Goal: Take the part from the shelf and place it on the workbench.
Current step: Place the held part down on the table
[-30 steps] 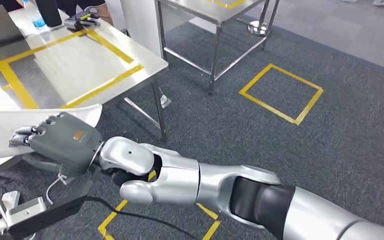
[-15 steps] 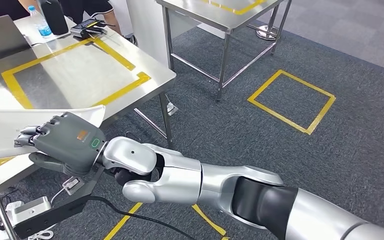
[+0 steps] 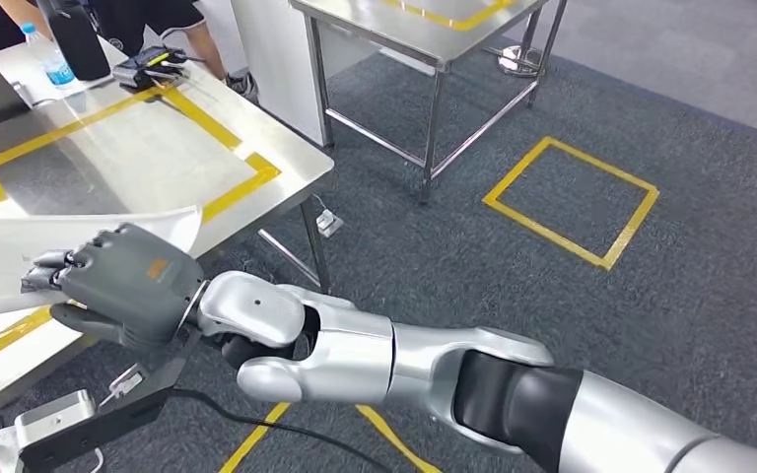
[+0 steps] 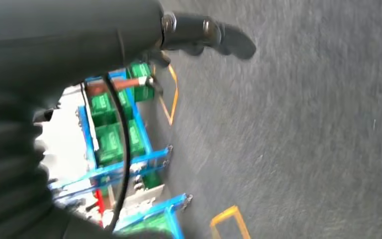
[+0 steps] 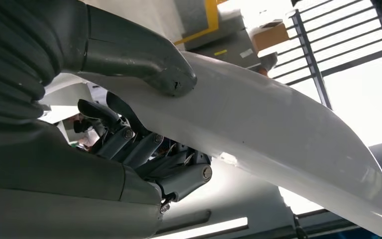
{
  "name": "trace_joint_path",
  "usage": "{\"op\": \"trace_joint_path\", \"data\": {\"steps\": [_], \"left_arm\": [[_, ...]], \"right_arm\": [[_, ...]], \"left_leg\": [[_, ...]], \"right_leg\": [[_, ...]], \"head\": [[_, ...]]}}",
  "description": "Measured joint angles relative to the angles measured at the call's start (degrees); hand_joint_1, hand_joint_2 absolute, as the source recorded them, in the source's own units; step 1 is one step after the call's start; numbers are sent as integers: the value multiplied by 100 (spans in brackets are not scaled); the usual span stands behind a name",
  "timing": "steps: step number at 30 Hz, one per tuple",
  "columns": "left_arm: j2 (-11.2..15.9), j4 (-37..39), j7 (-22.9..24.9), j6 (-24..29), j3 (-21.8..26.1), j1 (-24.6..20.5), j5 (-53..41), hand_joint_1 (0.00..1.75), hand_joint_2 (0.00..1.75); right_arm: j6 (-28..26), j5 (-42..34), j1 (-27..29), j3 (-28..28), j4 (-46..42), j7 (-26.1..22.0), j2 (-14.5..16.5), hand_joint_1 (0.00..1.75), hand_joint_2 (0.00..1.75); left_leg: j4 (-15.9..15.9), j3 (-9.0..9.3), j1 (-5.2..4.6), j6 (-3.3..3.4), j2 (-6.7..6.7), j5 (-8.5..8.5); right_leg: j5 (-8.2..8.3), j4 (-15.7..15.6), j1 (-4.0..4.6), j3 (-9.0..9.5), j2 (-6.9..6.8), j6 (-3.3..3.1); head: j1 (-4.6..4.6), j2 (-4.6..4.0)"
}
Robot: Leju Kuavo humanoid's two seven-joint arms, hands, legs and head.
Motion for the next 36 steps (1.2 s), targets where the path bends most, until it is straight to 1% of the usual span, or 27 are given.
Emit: {"op": "trace_joint_path", "data": {"steps": [2,3,4,5,7,8,9,11,12,13,14,17,18,19,20,22,23,24,25,26,27,28,29,30,33,34,36], "left_arm": [[-8,-7,-1,0,0,-1,-2,0,175],[-15,-10,-2,0,0,-7,-2,0,175],[-22,-13,-4,0,-1,-14,-2,0,175],[-17,-16,-5,0,-1,-18,-2,0,175],[-23,-15,-4,0,-1,-15,-2,0,175],[-26,-15,-2,0,-1,-8,-2,0,175],[-30,-15,1,0,0,-2,-2,0,175],[-31,-16,3,0,0,1,-2,0,175],[-26,-17,4,0,1,-3,-2,0,175],[-22,-19,5,0,1,-8,-2,0,175],[-18,-20,6,0,1,-10,-2,0,175],[-21,-27,4,0,1,-22,-2,0,175],[-22,-29,1,0,1,-31,-2,0,175],[-24,-32,-1,-1,1,-41,-2,0,175],[-25,-32,-2,-1,1,-45,-2,0,175],[-25,-30,0,-1,1,-32,-2,0,175],[-25,-29,0,-1,2,-17,-2,0,175],[-26,-27,0,-1,2,-4,-2,0,175],[-26,-25,-3,-1,3,5,-2,0,175],[-26,-23,-10,-1,3,9,-2,0,175],[-24,-22,-23,-1,3,11,-2,0,175],[-21,-21,-37,-1,3,8,-2,0,175],[-19,-20,-57,-1,3,7,-2,0,175],[-18,-20,-76,-1,4,6,-2,0,175],[-23,-20,-115,0,5,4,-1,0,175],[-25,-20,-121,0,5,3,-2,0,175],[-27,-20,-124,0,5,1,-2,0,175]], "right_arm": [[-8,10,5,-6,-10,2,-1,175,175],[-10,17,-4,-9,-15,0,-1,175,175],[-13,21,-9,-11,-19,-2,-1,175,175],[-14,26,-8,-12,-18,-2,-5,175,175],[-14,30,26,-12,-16,2,-17,175,175],[-13,32,46,-12,-15,3,-24,175,175],[-13,36,57,-12,-15,3,-30,175,175],[-10,48,60,-12,-14,0,-33,175,175],[-7,55,57,-12,-14,-2,-32,175,175],[-4,60,55,-12,-13,-3,-29,175,175],[-1,64,53,-13,-13,-1,-27,175,175],[2,72,47,-20,-19,2,-15,175,175],[1,73,37,-25,-23,-2,-8,175,175],[-1,73,26,-31,-27,-4,-1,175,175],[0,74,21,-36,-28,-4,3,175,175],[6,76,31,-38,-26,-6,7,175,175],[11,78,42,-38,-25,-6,7,175,175],[15,79,48,-38,-24,-7,7,175,175],[20,79,47,-38,-24,-9,8,175,175],[25,80,42,-38,-23,-14,9,175,175],[31,80,35,-38,-22,-24,10,175,175],[40,80,30,-38,-21,-39,11,175,175],[50,80,27,-38,-20,-53,11,175,175],[59,80,26,-38,-19,-67,11,175,175],[69,80,17,-39,-21,-98,7,175,175],[68,80,11,-40,-22,-104,3,175,175],[69,81,17,-40,-22,-108,-6,175,175]], "left_leg": [[-89,109,52,22,4,105],[-140,165,83,35,9,110],[-181,215,112,44,13,107],[-195,246,120,53,13,88],[-194,287,141,42,12,32],[-189,317,158,23,11,-4],[-181,359,181,-3,10,-45],[-159,445,225,-67,8,-146],[-140,470,227,-109,4,-203],[-135,484,221,-151,2,-250],[-142,493,212,-194,0,-288],[-188,602,224,-307,17,-368],[-89,588,230,-329,21,-427],[151,485,231,-341,21,-531],[514,287,229,-343,19,-655],[1307,-258,214,-336,17,-846],[1501,-453,207,-324,17,-802],[1487,-549,200,-304,17,-646],[1255,-537,190,-277,16,-380],[882,-456,177,-243,15,-58],[516,-349,153,-210,13,189],[223,-256,134,-179,15,339],[56,-207,115,-154,13,388],[7,-187,100,-133,6,350],[-44,-161,137,-54,-43,309],[-57,-142,154,-26,-64,301],[-59,-126,160,17,-110,277]], "right_leg": [[-60,21,15,26,-5,74],[-118,132,11,-19,-10,121],[-215,367,-9,-145,-17,174],[-330,711,-42,-349,-23,226],[-480,1403,-119,-838,-34,307],[-416,1527,-151,-985,-43,341],[-240,1423,-179,-1011,-54,372],[259,697,-232,-764,-88,429],[402,327,-239,-599,-98,437],[455,87,-242,-484,-103,416],[424,-16,-235,-427,-104,374],[316,-30,-215,-349,-81,207],[293,-45,-220,-301,-77,159],[266,-58,-226,-245,-77,118],[232,-63,-224,-200,-78,84],[151,-62,-197,-123,-72,44],[110,-61,-183,-77,-64,36],[67,-59,-171,-19,-54,34],[22,-57,-162,49,-46,37],[-28,-56,-157,112,-42,45],[-80,-47,-140,162,-38,63],[-123,-37,-127,188,-32,87],[-154,-32,-117,194,-31,112],[-173,-33,-109,194,-35,141],[-272,44,-116,171,-69,238],[-374,238,-120,76,-74,270],[-657,937,-139,-320,-75,312]], "head": [[10,0],[26,0],[41,0],[58,0],[66,0],[69,0],[69,0],[74,0],[78,0],[81,0],[83,0],[81,0],[64,0],[47,0],[32,0],[20,0],[21,0],[19,0],[21,0],[20,0],[14,0],[7,0],[2,0],[-2,0],[8,0],[18,0],[38,0]]}}
